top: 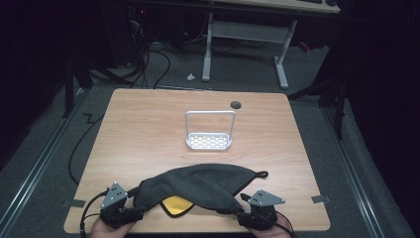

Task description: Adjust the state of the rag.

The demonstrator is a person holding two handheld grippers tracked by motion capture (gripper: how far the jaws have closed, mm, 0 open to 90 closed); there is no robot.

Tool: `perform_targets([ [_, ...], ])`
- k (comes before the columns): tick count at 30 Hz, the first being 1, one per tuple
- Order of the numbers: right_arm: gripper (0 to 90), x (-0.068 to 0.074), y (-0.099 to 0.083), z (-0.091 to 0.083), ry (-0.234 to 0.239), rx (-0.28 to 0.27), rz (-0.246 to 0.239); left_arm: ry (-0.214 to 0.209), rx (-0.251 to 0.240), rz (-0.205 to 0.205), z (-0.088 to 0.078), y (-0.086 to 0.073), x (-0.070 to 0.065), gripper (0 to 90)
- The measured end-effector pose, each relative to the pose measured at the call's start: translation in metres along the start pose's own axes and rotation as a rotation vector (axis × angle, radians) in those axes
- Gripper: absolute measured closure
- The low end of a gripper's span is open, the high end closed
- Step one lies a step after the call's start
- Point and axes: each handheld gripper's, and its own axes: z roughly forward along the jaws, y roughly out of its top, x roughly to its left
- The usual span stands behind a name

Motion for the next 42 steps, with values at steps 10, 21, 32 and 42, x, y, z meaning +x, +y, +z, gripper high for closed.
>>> perform_targets([
  [10, 81.5, -0.002, 0.007, -0.015, -0.112, -0.064, -0.046, -0.04, 0.06, -0.007, 0.007, 0.0, 0.003, 84.1],
  [21, 80.0, -0.027, 0.063, -0.035, -0.243, -0.227, -0.063, -0.019, -0.088, -0.046, 0.007, 0.063, 0.012, 79.8],
  [32, 64.9, -0.095, 0.077, 0.056, -0.312, -0.022, 0.066, 0.123, 0.029, -0.091, 0.06, 0.059, 0.039, 46.9],
  [42, 55.9, -0.078, 0.067, -0.013, -0.282, -0.173, 0.086, -0.067, -0.024, -0.058, 0.039, 0.042, -0.029, 41.8],
])
